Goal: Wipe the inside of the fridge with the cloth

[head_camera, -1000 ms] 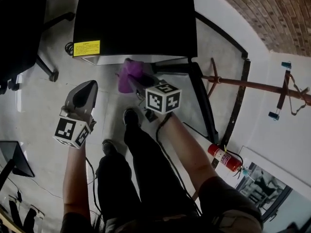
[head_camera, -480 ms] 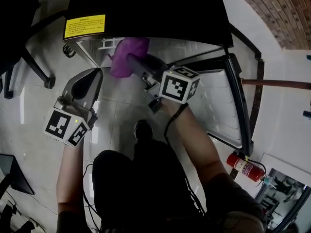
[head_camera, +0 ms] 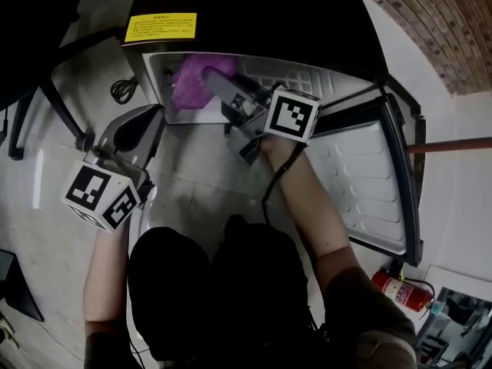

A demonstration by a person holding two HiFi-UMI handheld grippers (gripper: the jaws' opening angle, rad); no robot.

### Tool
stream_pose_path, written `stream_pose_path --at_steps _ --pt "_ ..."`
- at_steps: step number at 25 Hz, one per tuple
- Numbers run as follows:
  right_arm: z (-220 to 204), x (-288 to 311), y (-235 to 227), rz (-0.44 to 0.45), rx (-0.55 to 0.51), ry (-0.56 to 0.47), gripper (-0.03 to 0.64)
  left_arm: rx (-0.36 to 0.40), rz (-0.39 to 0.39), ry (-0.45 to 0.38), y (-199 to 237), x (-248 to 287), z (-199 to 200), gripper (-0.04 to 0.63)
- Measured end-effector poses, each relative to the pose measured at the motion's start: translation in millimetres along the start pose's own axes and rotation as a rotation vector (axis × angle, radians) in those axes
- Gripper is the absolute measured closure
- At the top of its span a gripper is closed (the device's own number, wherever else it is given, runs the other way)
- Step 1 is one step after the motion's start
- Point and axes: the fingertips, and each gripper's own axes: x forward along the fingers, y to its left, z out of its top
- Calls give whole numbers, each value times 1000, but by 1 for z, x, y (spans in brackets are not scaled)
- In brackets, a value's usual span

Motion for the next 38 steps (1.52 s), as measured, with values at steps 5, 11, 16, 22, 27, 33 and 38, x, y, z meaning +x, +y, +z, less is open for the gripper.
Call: stream_pose_path --at_steps 5,11,16,22,27,33,38 --pt "10 27 9 69 -13 -16 532 42 42 -51 13 -6 20 578" --pt "29 55 7 149 16 -113 532 35 67 -65 19 -13 25 578" --pt "30 71 -5 104 20 -127 532 50 80 -54 29 -13 20 578" --pt "18 77 -28 -173 -296 -65 532 33 81 -45 30 -8 11 578" --pt "16 80 -38 -339 -516 34 532 56 72 -21 25 -4 5 578" --pt "11 67 -44 -427 -611 60 532 79 75 -3 27 -3 3 578" --pt "0 64 -45 -416 -544 138 532 113 76 -2 25 0 1 577"
